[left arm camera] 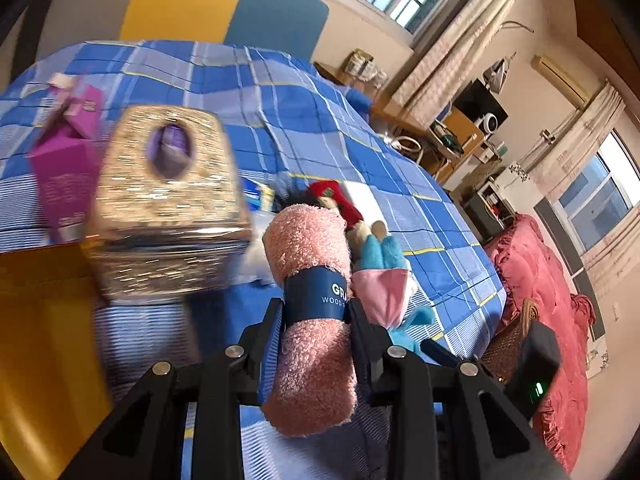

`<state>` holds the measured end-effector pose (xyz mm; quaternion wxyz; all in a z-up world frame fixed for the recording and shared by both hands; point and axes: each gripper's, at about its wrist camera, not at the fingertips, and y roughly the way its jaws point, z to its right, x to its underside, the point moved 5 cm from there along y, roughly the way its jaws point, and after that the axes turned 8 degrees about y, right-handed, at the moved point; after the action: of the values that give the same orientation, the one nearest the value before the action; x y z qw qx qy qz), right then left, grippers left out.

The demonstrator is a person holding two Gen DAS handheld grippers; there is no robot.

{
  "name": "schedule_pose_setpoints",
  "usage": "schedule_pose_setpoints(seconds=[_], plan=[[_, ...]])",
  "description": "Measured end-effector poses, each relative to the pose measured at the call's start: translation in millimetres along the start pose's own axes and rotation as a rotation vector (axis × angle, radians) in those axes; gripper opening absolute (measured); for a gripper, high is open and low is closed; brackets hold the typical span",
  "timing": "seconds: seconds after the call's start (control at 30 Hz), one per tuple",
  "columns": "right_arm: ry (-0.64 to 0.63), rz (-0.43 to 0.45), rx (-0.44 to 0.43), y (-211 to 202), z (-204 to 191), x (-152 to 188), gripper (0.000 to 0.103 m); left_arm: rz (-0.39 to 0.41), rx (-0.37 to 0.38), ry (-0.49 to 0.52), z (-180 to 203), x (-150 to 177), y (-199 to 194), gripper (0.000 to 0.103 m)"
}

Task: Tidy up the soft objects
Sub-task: 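Lift the pink towel roll with the left gripper while the right gripper grasps the teal plush, then carry the towel roll into the gold tray and open the left gripper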

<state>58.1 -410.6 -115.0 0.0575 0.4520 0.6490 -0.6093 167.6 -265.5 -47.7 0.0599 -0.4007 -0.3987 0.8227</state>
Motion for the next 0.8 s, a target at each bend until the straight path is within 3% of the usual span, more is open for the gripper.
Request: schedule_pose_setpoints(seconds=[0.17, 0.23, 0.5, 0.8], plan=[[0.056, -0.020, 0.001, 12.0, 2.1, 0.2, 0.081, 0.025, -0.039, -0.049, -32.8, 13.5, -34.5, 0.031], [0.084, -0.036, -0.007, 17.4, 3.5, 0.8, 0.062, 0.029, -0.079, -0.062, -50.5, 21.1, -47.8, 0.031], [0.108, -0.027, -0.013, 15.9, 2.9, -0.9, 0.055, 0.028, -0.256, -0.173, -135.5, 57.9, -94.5, 0.031], [0.110, 0.047, -0.024, -12.7, -4.9, -13.7, 0.053, -0.023, -0.392, -0.269, -219.4, 90.2, -119.5, 0.031]])
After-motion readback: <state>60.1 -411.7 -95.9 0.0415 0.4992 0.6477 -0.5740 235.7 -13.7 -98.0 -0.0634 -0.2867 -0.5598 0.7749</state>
